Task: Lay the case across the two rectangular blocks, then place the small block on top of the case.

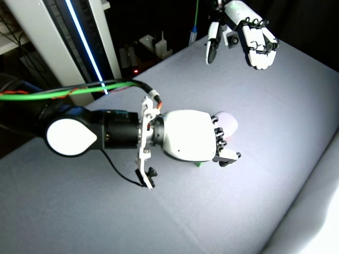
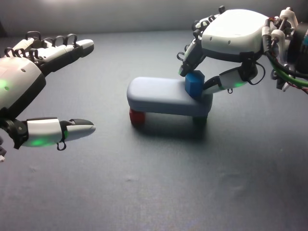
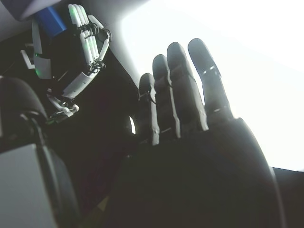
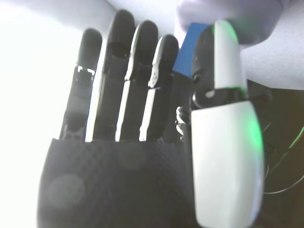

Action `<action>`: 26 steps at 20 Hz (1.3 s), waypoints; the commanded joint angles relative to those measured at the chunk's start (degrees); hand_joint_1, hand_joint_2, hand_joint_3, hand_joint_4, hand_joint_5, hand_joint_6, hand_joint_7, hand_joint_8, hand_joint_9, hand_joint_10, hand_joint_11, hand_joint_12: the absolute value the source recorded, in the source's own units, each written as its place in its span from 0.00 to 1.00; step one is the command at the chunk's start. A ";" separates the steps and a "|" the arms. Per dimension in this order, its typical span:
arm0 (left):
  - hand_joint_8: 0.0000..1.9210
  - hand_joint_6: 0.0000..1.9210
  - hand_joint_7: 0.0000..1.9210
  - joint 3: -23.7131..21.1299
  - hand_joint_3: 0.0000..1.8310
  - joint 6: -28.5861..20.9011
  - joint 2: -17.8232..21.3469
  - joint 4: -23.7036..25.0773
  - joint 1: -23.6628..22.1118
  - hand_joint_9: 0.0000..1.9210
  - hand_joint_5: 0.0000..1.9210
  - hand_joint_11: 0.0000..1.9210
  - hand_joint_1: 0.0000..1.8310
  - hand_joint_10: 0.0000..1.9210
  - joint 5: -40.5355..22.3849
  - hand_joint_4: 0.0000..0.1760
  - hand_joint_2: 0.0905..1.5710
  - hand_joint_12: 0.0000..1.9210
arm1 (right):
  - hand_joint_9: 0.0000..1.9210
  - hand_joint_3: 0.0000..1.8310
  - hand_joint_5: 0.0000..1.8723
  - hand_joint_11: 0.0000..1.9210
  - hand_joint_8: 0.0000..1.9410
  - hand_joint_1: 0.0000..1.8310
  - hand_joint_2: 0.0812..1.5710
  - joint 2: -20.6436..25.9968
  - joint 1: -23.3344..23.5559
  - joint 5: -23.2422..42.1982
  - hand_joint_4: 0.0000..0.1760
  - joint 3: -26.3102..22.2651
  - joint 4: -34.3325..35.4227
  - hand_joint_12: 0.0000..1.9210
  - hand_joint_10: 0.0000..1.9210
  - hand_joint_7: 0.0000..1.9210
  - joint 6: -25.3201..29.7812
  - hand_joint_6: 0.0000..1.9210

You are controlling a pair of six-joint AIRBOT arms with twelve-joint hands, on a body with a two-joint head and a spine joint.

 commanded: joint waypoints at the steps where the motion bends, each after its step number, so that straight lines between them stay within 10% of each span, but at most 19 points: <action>1: 0.00 0.00 0.19 0.39 0.00 -0.24 -0.31 0.48 -0.66 0.19 0.14 0.00 0.46 0.00 -7.41 0.33 0.53 0.46 | 0.38 0.00 0.36 0.10 0.00 0.58 0.59 0.14 0.85 4.32 0.00 0.15 1.88 0.65 0.00 0.35 0.03 0.00; 4: 0.00 0.00 0.19 0.36 0.00 -0.40 -0.32 0.49 -0.65 0.19 0.14 0.00 0.46 0.00 -7.52 0.29 0.54 0.46 | 0.30 0.00 0.26 0.03 0.00 0.55 0.58 0.14 0.85 4.33 0.19 0.12 2.36 0.66 0.00 0.27 0.03 0.00; 6: 0.00 0.00 0.20 0.35 0.00 -0.44 -0.33 0.49 -0.65 0.20 0.14 0.00 0.46 0.00 -7.60 0.30 0.53 0.48 | 0.21 0.00 0.11 0.00 0.00 0.51 0.56 0.15 0.85 4.33 0.60 0.01 2.59 0.63 0.00 0.15 0.03 0.00; 9: 0.00 0.00 0.20 0.28 0.00 -0.50 -0.32 0.49 -0.62 0.20 0.14 0.00 0.46 0.00 -7.73 0.31 0.53 0.47 | 0.16 0.00 0.08 0.00 0.00 0.50 0.55 0.17 0.85 4.33 0.83 -0.28 2.74 0.59 0.00 0.11 0.03 0.00; 12: 0.00 0.00 0.19 0.16 0.00 -0.58 -0.32 0.48 -0.56 0.19 0.14 0.00 0.46 0.00 -7.87 0.32 0.53 0.46 | 0.16 0.00 0.07 0.00 0.00 0.51 0.54 0.21 0.82 4.33 0.83 -0.42 3.02 0.61 0.00 0.11 0.03 0.00; 15: 0.00 0.00 0.20 -0.12 0.00 -0.85 -0.19 0.46 -0.24 0.20 0.14 0.00 0.47 0.00 -8.57 0.14 0.53 0.49 | 0.05 0.00 0.05 0.00 0.00 0.55 0.55 2.07 0.81 4.61 0.74 -2.04 3.13 0.19 0.00 0.06 0.03 0.00; 17: 0.00 0.00 0.19 -0.42 0.00 -0.98 0.09 0.42 0.05 0.20 0.14 0.00 0.47 0.00 -9.32 0.11 0.53 0.49 | 0.03 0.00 0.04 0.00 0.00 0.53 0.55 4.76 0.81 6.14 0.63 -3.89 3.62 0.15 0.00 0.05 0.03 0.00; 21: 0.00 0.00 0.18 -1.72 0.00 -1.32 1.35 -0.04 1.56 0.18 0.13 0.00 0.49 0.00 -13.34 0.21 0.53 0.48 | 0.01 0.00 0.01 0.00 0.00 0.48 0.55 11.64 -3.08 14.31 0.76 -8.33 10.06 0.02 0.01 0.02 -0.04 0.00; 22: 0.00 0.00 0.18 -2.21 0.00 -1.46 1.90 -0.20 2.38 0.19 0.12 0.00 0.49 0.00 -14.86 0.41 0.52 0.49 | 0.01 0.00 0.01 0.00 0.00 0.46 0.55 13.84 -5.30 17.71 0.62 -9.94 13.38 0.00 0.01 0.01 -0.56 0.00; 23: 0.00 0.00 0.17 -2.70 0.00 -1.56 2.32 -0.29 2.99 0.17 0.12 0.00 0.48 0.00 -16.17 0.54 0.51 0.50 | 0.00 0.01 0.00 0.00 0.00 0.48 0.58 15.49 -7.27 20.30 0.75 -11.20 15.82 0.00 0.00 0.01 -1.15 0.00; 26: 0.00 0.00 0.14 -3.80 0.00 -2.02 3.14 -0.49 4.90 0.16 0.11 0.00 0.44 0.00 -20.24 0.39 0.52 0.56 | 0.00 0.01 0.03 0.00 0.00 0.49 0.63 20.80 -14.38 30.13 0.50 -16.49 24.03 0.00 0.00 0.03 -4.17 0.00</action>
